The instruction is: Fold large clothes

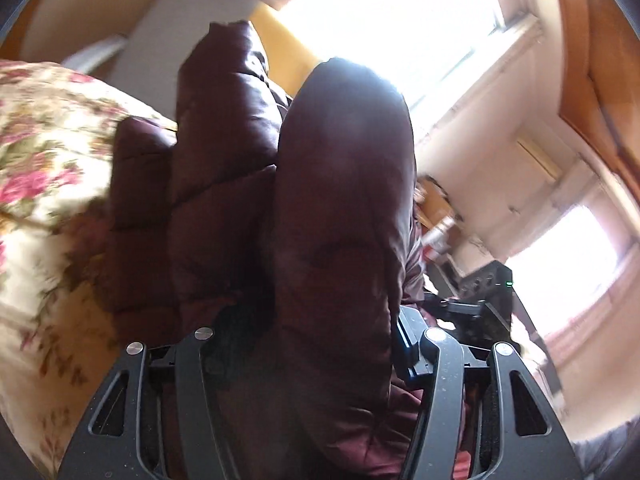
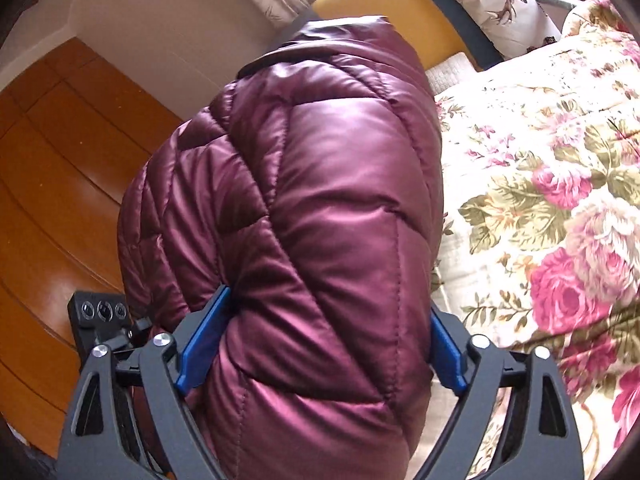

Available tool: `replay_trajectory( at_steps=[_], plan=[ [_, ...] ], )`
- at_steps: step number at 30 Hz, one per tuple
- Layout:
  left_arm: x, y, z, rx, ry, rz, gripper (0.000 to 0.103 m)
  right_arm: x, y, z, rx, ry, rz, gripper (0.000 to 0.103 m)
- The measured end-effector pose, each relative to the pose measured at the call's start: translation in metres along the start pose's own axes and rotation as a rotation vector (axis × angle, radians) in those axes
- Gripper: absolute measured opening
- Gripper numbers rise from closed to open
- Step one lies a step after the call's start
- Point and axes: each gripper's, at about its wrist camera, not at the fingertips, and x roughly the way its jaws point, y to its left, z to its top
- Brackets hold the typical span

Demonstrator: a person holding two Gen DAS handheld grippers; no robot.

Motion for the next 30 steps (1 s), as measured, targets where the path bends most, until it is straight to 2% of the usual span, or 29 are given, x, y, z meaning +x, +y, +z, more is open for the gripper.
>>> replay_trajectory(
  at_steps=[2, 4, 6, 8, 10, 12, 15, 18, 21, 23, 25, 27, 29, 30],
  plan=[
    [0.004, 0.010, 0.007, -0.006, -0.028, 0.061, 0.058, 0.007, 0.015, 0.003, -0.033, 0.011, -0.032, 0.090],
    [0.004, 0.027, 0.010, -0.044, -0.029, 0.066, 0.060, 0.012, 0.022, 0.012, -0.057, 0.030, -0.074, 0.092],
    [0.009, 0.038, 0.011, -0.040, -0.020, 0.088, 0.066, 0.021, 0.026, 0.016, -0.056, 0.048, -0.102, 0.095],
    [0.007, 0.037, 0.008, -0.041, -0.009, 0.095, 0.066, 0.021, 0.011, 0.018, -0.028, 0.063, -0.092, 0.098],
    [0.011, 0.015, 0.008, -0.041, -0.007, 0.122, 0.067, 0.016, 0.000, 0.020, 0.019, 0.069, -0.065, 0.101],
    [0.002, -0.009, 0.009, 0.000, -0.028, 0.200, 0.079, 0.004, 0.004, 0.017, -0.014, 0.031, -0.093, 0.101],
    [-0.012, -0.026, 0.011, 0.050, -0.060, 0.323, 0.079, -0.024, 0.030, 0.007, -0.125, -0.072, -0.182, 0.101],
    [-0.024, -0.041, 0.017, 0.045, -0.092, 0.431, 0.079, -0.035, 0.058, 0.004, -0.220, -0.165, -0.265, 0.101],
    [-0.037, -0.071, 0.022, 0.096, -0.162, 0.504, 0.078, -0.025, 0.076, 0.016, -0.291, -0.194, -0.332, 0.101],
    [-0.040, -0.083, 0.035, 0.128, -0.186, 0.513, 0.078, -0.005, 0.089, 0.028, -0.313, -0.151, -0.352, 0.099],
    [-0.045, -0.094, 0.046, 0.132, -0.226, 0.436, 0.078, 0.016, 0.102, 0.034, -0.332, -0.082, -0.313, 0.096],
    [-0.046, -0.107, 0.063, 0.169, -0.246, 0.408, 0.078, 0.031, 0.112, 0.032, -0.390, -0.031, -0.281, 0.097],
    [-0.041, -0.111, 0.080, 0.178, -0.259, 0.344, 0.078, 0.039, 0.121, 0.019, -0.444, -0.015, -0.260, 0.097],
    [-0.035, -0.108, 0.088, 0.179, -0.236, 0.307, 0.078, 0.040, 0.124, 0.010, -0.497, -0.018, -0.238, 0.097]
  ],
)
